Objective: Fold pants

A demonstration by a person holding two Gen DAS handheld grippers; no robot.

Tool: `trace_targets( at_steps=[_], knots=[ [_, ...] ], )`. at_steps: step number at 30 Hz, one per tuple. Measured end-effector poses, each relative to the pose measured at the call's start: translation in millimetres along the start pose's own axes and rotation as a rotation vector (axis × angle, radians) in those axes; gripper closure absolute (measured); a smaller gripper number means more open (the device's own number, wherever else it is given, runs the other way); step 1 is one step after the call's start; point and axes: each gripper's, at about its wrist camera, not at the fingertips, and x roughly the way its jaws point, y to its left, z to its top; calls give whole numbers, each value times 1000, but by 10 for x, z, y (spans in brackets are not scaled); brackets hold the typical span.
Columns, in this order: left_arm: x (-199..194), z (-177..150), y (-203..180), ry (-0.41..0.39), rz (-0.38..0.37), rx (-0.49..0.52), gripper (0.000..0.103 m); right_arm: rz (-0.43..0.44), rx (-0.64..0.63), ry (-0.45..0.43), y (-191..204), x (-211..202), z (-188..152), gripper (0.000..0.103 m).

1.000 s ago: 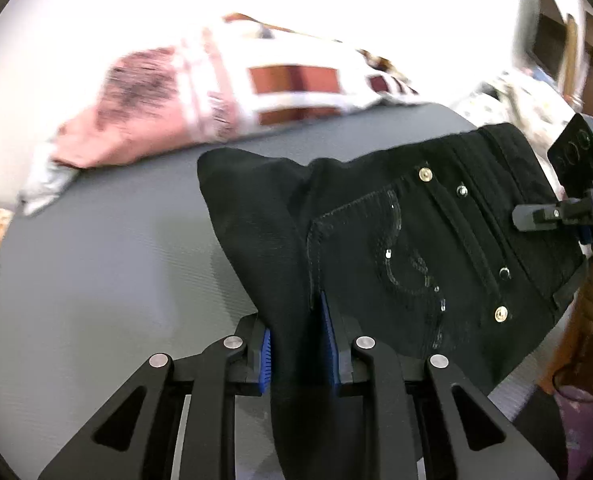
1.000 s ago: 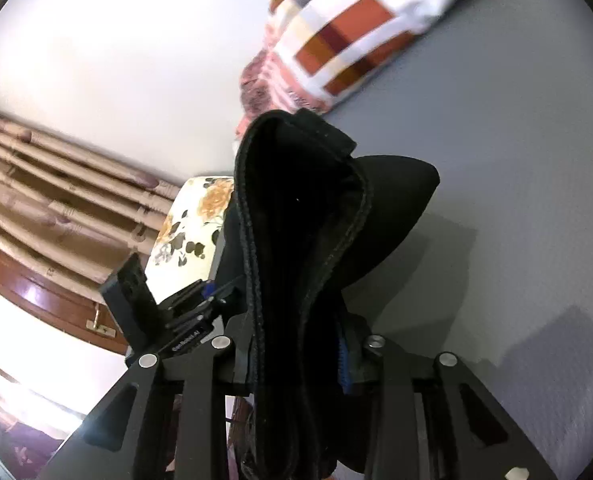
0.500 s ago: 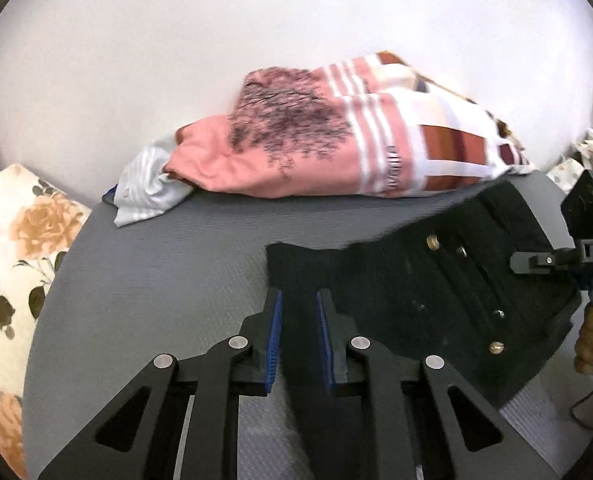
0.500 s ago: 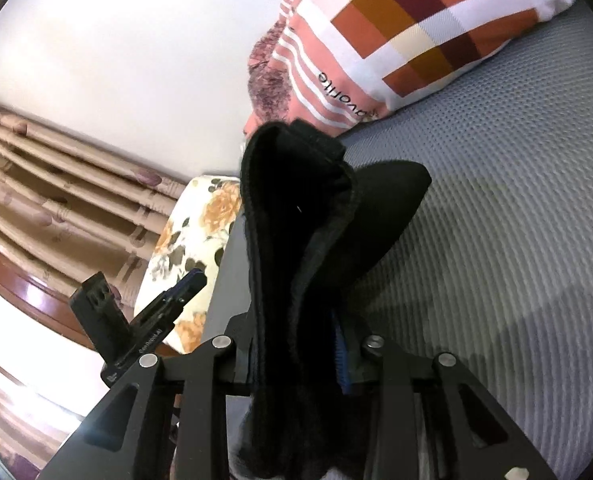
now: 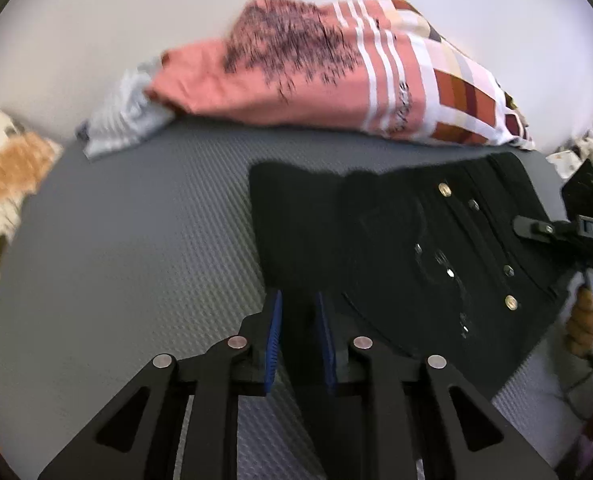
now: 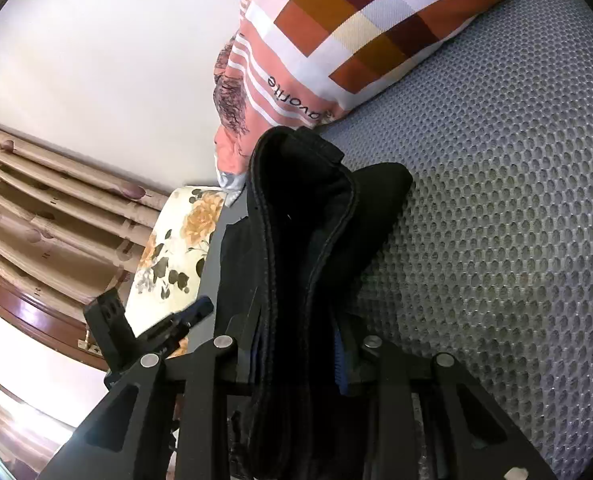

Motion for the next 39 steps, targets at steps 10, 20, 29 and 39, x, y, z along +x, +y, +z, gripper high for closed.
trace_targets(
  at_steps=[10,20,29,39],
  knots=[
    [251,-117,-161,75,-107,29,36,13,23,-4,-96,-58,-28,76],
    [188,-48,-75,-55,-86,16,88,67,47,-29,-111,-64,-52,76],
    [61,267,138,-115,-25,15,90,100,25,-53,0,125,25,76],
    [153,67,94,-109,54,31,90,-5,-10,-34,-14,142,25,76]
  ],
)
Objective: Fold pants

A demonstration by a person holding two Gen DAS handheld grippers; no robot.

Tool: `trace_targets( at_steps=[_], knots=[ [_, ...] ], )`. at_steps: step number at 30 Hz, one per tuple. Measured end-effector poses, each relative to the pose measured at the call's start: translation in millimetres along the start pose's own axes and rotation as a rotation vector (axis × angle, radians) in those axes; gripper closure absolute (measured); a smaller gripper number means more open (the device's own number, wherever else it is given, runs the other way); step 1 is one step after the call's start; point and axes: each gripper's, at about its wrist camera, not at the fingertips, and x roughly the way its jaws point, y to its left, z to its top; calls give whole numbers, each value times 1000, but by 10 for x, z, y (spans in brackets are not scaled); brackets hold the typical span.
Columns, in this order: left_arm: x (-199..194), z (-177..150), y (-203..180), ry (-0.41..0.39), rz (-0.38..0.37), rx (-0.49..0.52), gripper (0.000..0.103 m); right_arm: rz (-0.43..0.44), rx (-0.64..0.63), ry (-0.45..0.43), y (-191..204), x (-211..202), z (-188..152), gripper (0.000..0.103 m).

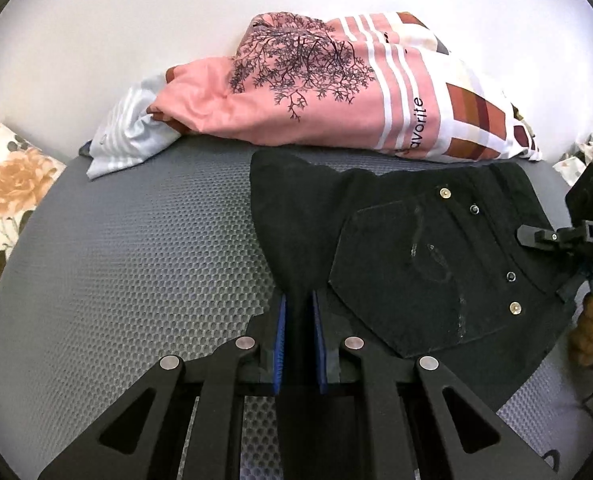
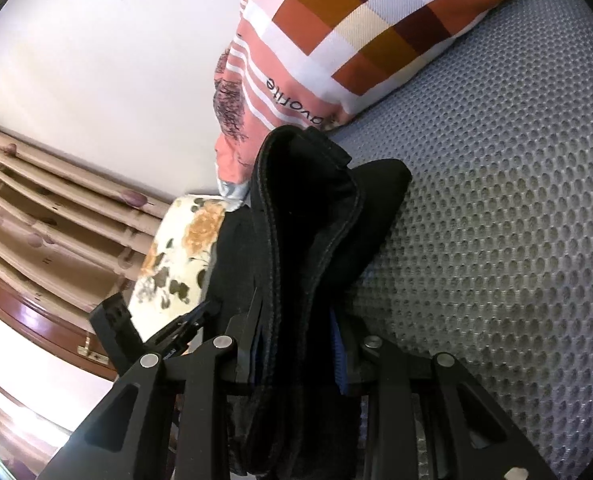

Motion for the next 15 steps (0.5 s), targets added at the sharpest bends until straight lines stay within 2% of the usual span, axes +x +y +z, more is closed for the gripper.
trace_targets(
  at_steps=[3,6,8,9,11,15],
  knots=[
    [3,-22,-25,0,25,5,87,-52,1,7,28,35,19,72],
    [-24,-53,-72,-11,70,28,78,-133,-20,-22,101,-11,-19,66],
    [-46,-87,-106,-17,98,36,56,-209,-69,-55,248,-44,-66,65],
    [-61,-109,-119,-25,106,38,51,-250,-105,-74,346,-63,-96,65],
    [-77,-153,-148,-29,130,36,26,-325,-170,-111,526,-111,-162,65],
    [-117,-224,-213,-48,155,33,21,-374,-265,-162,807,-208,-314,64]
  ],
)
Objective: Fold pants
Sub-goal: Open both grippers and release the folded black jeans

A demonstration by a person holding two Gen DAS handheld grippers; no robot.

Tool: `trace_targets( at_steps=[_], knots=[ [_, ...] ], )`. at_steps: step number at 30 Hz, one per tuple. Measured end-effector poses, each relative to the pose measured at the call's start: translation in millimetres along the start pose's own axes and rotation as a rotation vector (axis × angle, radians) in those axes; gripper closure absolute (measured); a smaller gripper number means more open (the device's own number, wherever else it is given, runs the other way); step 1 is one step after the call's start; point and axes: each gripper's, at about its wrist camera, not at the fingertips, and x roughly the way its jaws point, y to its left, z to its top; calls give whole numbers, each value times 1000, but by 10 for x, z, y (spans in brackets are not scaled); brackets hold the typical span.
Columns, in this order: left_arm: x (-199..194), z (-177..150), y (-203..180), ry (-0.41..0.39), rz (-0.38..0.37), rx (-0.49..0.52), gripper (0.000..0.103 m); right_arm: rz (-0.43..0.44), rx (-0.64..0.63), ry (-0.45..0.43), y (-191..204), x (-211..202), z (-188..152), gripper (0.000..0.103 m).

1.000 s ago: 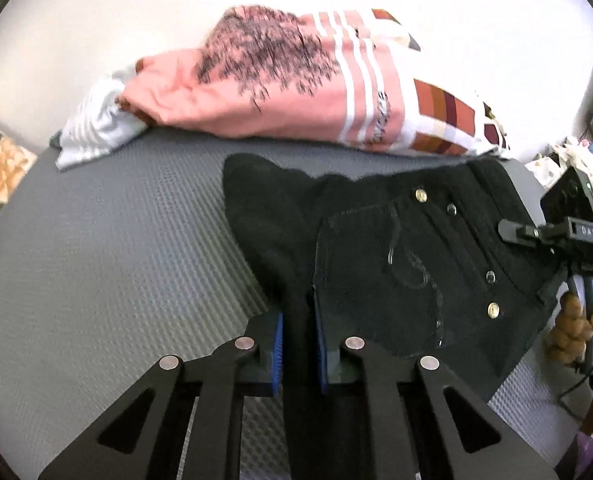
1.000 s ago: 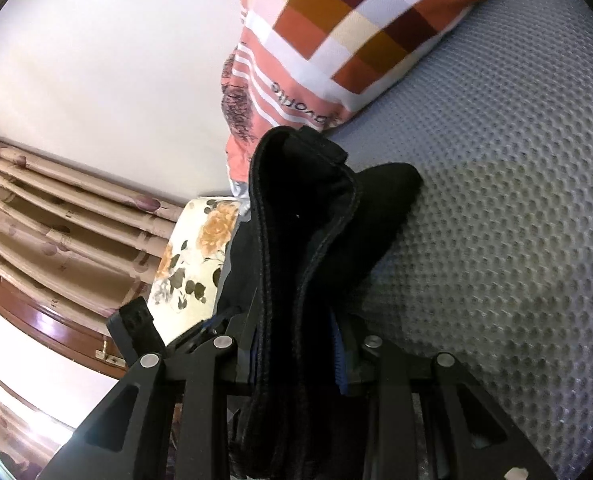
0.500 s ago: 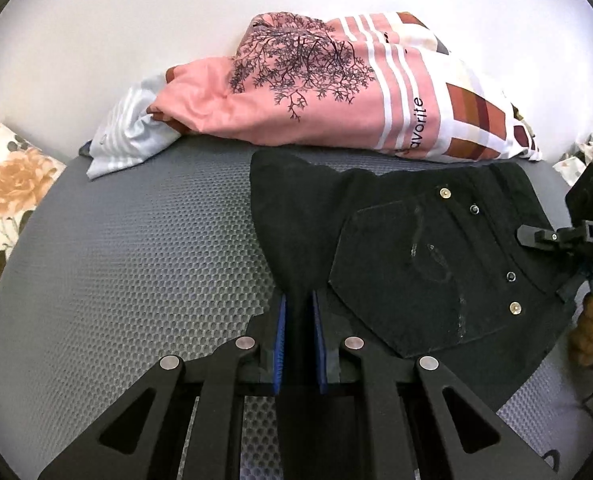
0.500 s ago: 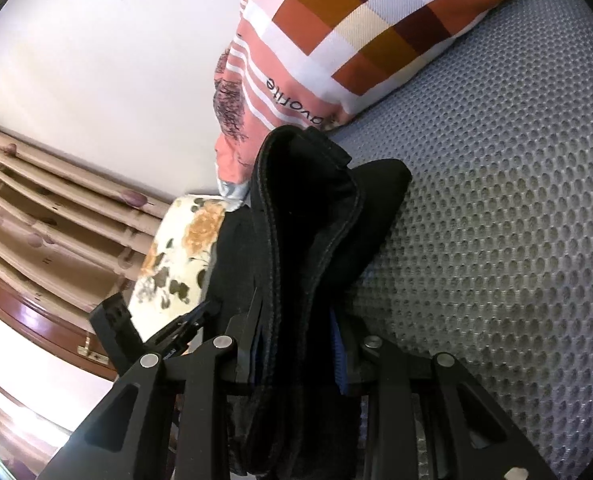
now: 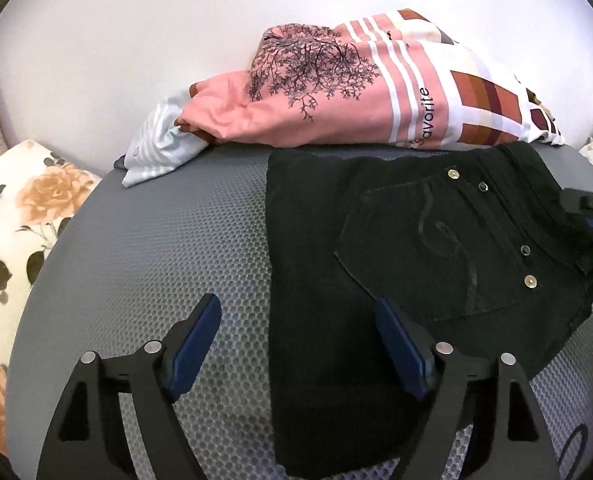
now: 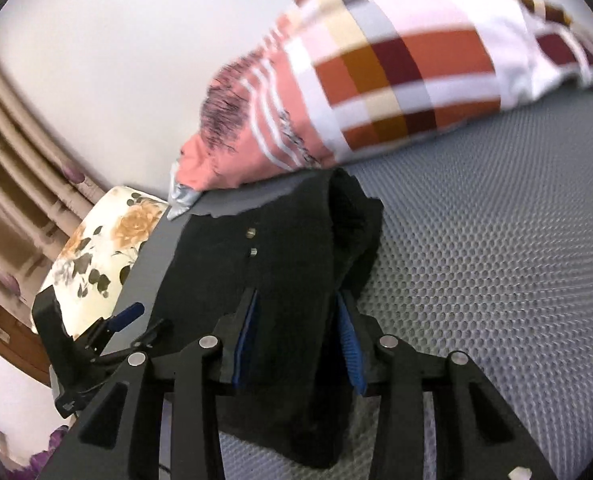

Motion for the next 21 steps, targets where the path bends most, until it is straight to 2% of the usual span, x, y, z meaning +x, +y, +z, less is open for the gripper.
trace_targets(
  at_steps=[4,7,14,21],
  knots=[
    [-33,-37,-35,2,0,-31,19,-56,-83,-21,206,-108,-130,61],
    [-107,-52,-18,-13,-11,-83,16,-66,-112,-21,286,-184,-239,56],
    [-460,-4,8,-57,-17,-151,12,-86,-145,-34,442,-415,-400,53],
    [-992,72,-129,-144,98,-98,7,-58,-186,-68,690,-730,-428,46]
  ],
)
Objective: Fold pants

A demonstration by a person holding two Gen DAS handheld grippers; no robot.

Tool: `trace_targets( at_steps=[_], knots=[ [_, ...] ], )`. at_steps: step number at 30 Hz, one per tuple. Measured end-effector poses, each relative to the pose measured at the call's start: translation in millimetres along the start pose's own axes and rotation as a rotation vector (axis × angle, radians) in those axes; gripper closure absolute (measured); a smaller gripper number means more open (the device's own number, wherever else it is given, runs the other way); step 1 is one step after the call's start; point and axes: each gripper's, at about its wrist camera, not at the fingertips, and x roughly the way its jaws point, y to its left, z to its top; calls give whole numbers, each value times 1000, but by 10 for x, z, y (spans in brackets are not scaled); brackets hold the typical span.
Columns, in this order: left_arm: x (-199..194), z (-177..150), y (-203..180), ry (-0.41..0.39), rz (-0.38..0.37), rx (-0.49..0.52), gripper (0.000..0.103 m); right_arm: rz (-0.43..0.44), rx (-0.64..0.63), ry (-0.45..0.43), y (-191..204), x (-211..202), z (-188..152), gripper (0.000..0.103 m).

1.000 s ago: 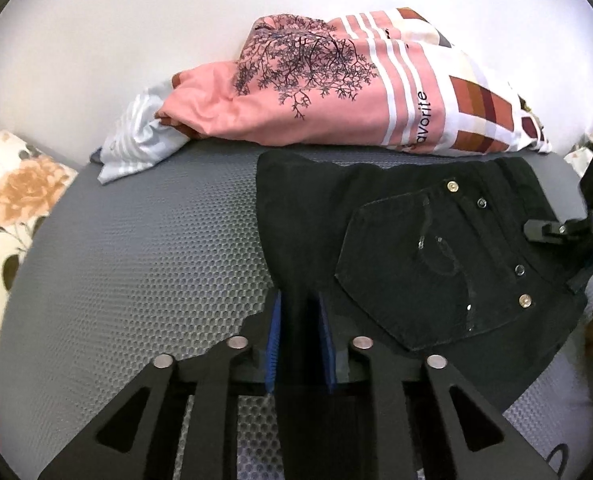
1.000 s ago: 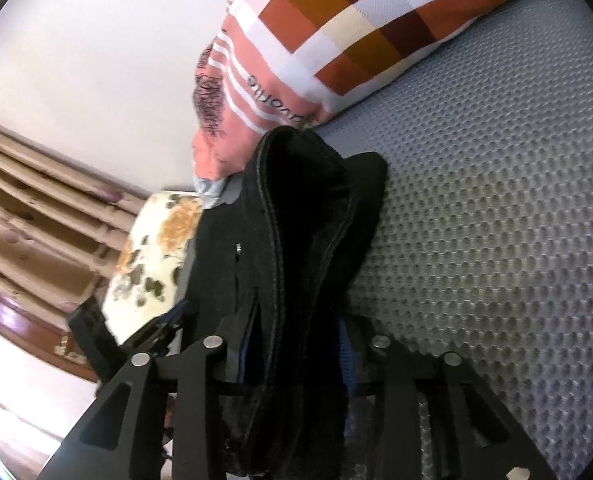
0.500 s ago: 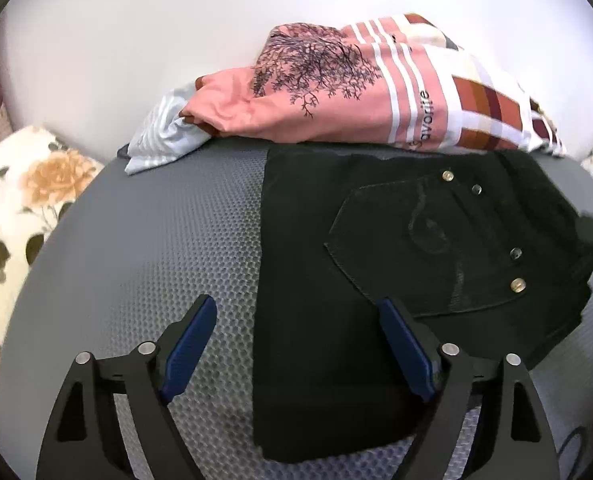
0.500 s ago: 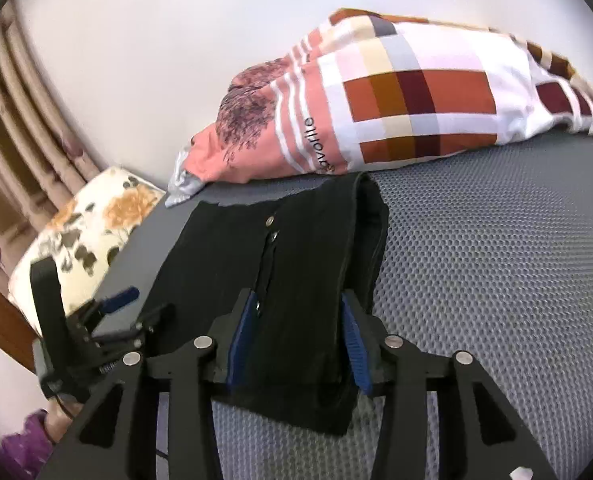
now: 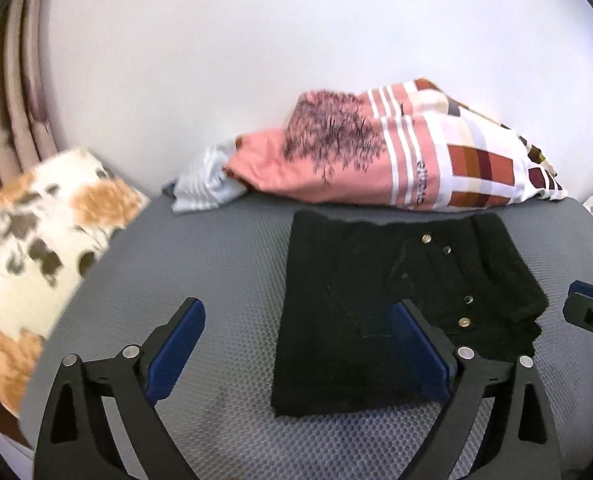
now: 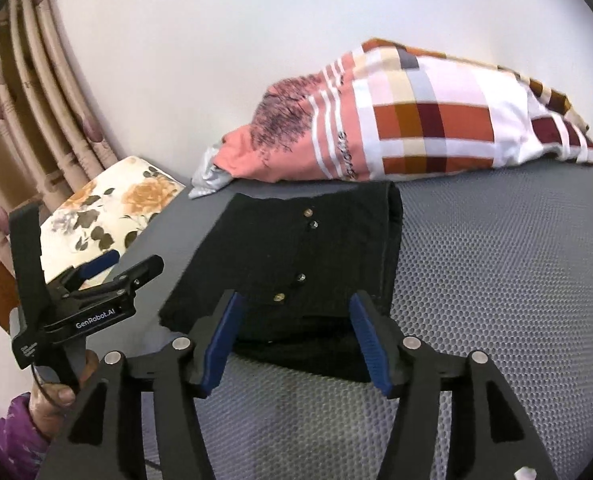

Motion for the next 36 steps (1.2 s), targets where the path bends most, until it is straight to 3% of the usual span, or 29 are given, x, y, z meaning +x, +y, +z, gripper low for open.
trace_targets(
  at_steps=[3,5,8,12,14,16,20,25,36],
  knots=[
    [-292,88,-14,-42,-2,-9,5,9,-23,-27,121,-173,25,43],
    [-581,135,11,-119,-14,-43,0,12,-30,-48,181,-292,43,41],
    [-974,237,50,-199,-26,-98,0,21,-33,-78,253,-481,67,39],
    [-1345,371,124,-237,-77,-159,0,27,-33,-121,320,-742,87,36],
    [-1502,399,134,-260,-41,-188,0,30,-30,-137,337,-859,96,36],
    [-1634,433,83,-260,42,-192,0,18,-34,-158,361,-978,107,34],
    [-1768,434,-15,-235,15,-170,0,7,-42,-183,414,-1150,112,30],
    [-1977,292,-131,-308,109,-163,0,-2,-65,-202,503,-1326,106,25],
    [-1904,109,-242,-199,74,-126,0,-40,-89,-168,577,-1352,47,22]
  ],
)
